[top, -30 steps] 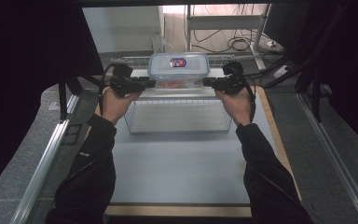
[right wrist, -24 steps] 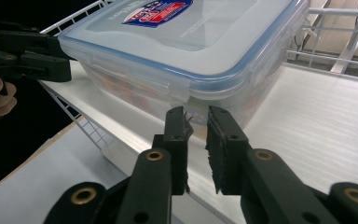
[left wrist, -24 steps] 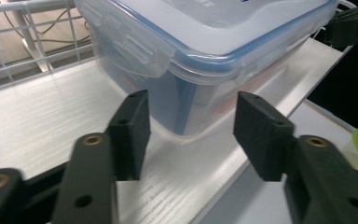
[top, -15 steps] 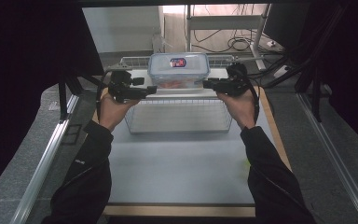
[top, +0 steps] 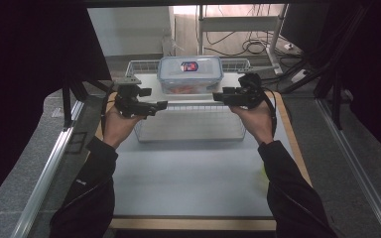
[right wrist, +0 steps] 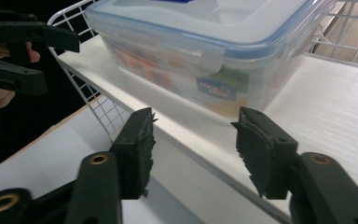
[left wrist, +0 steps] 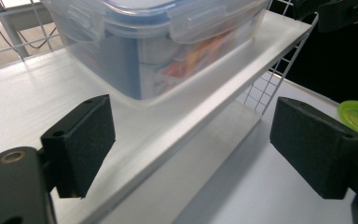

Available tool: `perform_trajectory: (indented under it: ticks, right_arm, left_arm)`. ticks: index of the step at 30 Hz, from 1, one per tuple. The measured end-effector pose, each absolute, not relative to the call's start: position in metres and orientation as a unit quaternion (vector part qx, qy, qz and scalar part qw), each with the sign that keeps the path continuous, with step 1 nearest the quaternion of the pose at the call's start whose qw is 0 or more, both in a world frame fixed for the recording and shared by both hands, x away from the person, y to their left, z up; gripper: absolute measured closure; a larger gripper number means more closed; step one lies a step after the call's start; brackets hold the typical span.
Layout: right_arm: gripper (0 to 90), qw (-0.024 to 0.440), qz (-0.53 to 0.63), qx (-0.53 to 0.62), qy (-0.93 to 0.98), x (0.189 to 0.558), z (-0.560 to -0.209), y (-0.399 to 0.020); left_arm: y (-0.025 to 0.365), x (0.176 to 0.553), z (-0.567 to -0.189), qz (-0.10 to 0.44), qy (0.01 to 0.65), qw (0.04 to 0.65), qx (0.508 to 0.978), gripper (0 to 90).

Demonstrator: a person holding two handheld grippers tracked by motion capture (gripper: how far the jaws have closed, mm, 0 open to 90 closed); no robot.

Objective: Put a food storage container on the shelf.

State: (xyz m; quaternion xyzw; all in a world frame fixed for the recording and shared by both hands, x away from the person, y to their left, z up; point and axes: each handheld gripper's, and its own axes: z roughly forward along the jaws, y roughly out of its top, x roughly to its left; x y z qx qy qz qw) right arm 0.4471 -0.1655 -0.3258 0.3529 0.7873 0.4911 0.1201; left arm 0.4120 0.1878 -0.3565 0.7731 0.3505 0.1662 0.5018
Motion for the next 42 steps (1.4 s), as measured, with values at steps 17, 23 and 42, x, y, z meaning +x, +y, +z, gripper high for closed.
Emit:
perform_trajectory:
  ticks: [17, 23, 42]
  right_arm:
    - [29.5, 0.128, 0.480, 0.321, 0.807, 0.421, -0.341, -0.167]
    - [24.1, 0.136, 0.472, 0.311, 0.814, 0.411, -0.348, -0.165]
    - [3.8, 0.160, 0.458, 0.279, 0.829, 0.369, -0.388, -0.174]
  left_arm:
    - [0.182, 0.380, -0.372, 0.174, 0.328, 0.501, 0.782, 8.1]
    - [0.178, 0.366, -0.380, 0.189, 0.318, 0.494, 0.787, 6.0]
    - [0.176, 0.320, -0.412, 0.209, 0.306, 0.478, 0.796, 2.7]
